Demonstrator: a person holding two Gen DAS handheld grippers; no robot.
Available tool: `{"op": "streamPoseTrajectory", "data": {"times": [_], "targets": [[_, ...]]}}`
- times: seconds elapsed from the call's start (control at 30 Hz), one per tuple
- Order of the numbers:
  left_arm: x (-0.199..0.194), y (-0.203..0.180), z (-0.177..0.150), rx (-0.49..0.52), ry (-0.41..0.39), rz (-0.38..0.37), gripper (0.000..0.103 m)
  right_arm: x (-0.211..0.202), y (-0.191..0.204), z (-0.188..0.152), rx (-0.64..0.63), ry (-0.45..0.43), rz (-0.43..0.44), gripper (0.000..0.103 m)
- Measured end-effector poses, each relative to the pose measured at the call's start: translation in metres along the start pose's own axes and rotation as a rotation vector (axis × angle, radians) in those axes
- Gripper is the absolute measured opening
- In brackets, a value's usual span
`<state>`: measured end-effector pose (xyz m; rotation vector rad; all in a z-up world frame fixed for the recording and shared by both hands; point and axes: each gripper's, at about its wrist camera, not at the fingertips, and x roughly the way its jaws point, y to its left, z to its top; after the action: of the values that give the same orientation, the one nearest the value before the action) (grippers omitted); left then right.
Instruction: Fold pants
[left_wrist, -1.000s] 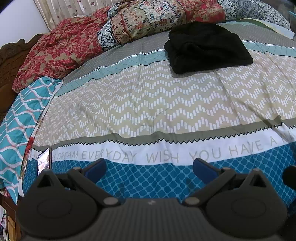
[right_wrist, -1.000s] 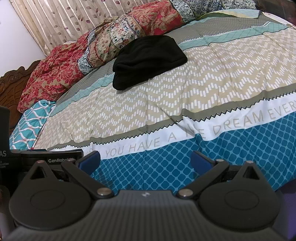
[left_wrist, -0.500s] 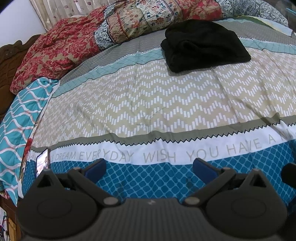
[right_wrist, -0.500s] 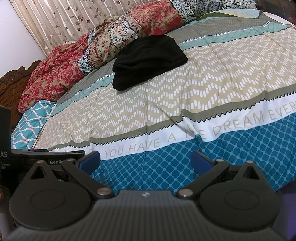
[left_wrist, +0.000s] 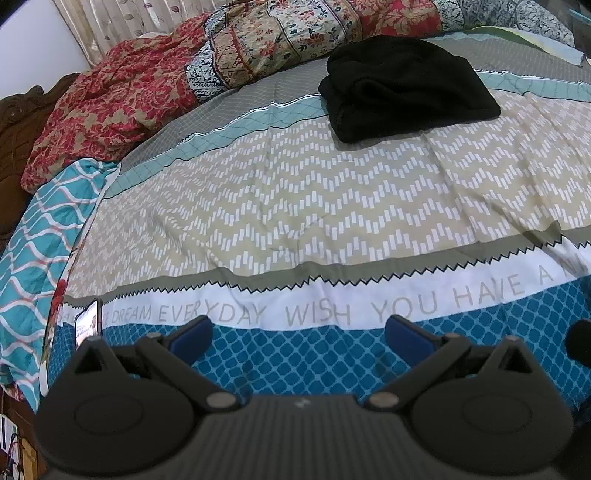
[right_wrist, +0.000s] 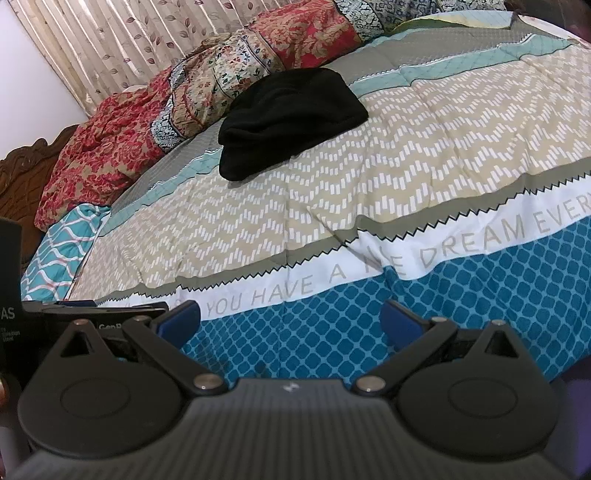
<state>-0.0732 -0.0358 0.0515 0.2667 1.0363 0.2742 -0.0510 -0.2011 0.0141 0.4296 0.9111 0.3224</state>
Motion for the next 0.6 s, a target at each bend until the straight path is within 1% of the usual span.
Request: {"op": "streamPoseTrajectory", "data": {"times": [0.27,0.6], "targets": [[0.0018,-0.0021,0.0009,0.011,0.001,0.007,0.103,0.0009,-0.0012,0.0001,0.004,0.003,0.001,0.103],[0.0057,-0.0044,0.0015,0.016,0.015,-0.004,0.103,0.0029,-0.0032,-0.0006,0.013,0.009,0.002,0.103]]}}
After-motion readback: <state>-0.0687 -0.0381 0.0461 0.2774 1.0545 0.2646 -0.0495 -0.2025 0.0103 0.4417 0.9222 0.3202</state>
